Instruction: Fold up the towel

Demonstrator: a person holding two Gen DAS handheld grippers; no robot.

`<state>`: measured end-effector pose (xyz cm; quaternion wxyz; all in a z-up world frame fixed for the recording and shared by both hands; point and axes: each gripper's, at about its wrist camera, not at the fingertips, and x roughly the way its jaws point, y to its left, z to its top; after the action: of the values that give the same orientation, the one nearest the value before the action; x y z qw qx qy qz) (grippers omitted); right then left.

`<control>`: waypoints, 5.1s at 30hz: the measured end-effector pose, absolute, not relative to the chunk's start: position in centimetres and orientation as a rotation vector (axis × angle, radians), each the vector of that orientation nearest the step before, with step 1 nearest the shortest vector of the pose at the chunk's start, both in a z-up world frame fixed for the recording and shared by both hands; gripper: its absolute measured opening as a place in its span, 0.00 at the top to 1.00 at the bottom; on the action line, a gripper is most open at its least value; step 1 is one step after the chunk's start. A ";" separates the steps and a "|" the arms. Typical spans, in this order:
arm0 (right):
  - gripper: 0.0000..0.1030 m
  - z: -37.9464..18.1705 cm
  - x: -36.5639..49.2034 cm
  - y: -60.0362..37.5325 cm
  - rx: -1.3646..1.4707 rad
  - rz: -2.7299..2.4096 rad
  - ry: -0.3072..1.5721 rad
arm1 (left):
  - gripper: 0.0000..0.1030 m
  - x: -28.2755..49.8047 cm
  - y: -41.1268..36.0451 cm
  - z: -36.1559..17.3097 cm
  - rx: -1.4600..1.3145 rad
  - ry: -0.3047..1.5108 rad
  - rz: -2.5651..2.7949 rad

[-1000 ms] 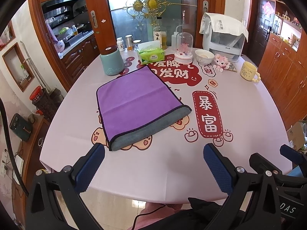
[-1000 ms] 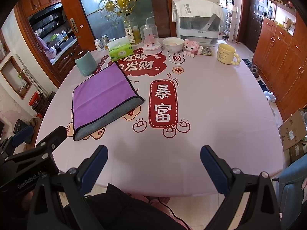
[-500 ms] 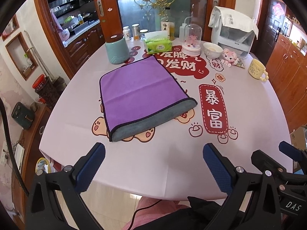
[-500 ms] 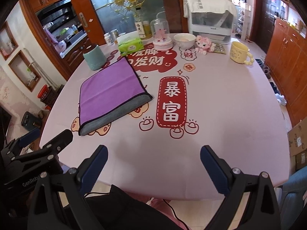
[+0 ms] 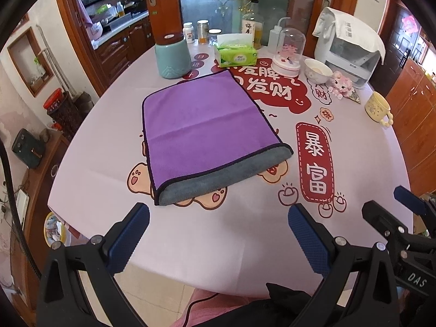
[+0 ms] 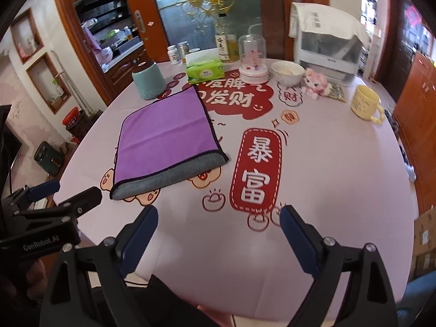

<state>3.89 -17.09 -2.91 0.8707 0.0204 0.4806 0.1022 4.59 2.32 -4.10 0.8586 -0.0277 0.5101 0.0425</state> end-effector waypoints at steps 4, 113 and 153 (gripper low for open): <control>0.15 -3.8 6.2 -16.7 0.009 0.230 1.008 | 0.02 6.0 3.5 -5.1 -0.083 1.104 0.081; 0.94 -17.7 22.0 -11.5 -0.338 0.594 1.122 | 0.97 13.0 17.8 -17.2 -0.373 1.318 0.011; 0.94 -9.9 36.1 -2.6 -0.398 0.526 0.830 | 0.97 29.0 24.4 -8.0 -0.210 0.991 0.083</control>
<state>36.07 -2.58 -9.94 0.8629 -0.1897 0.3957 0.2507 28.96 24.38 -8.03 0.8736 -0.1006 0.4745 0.0396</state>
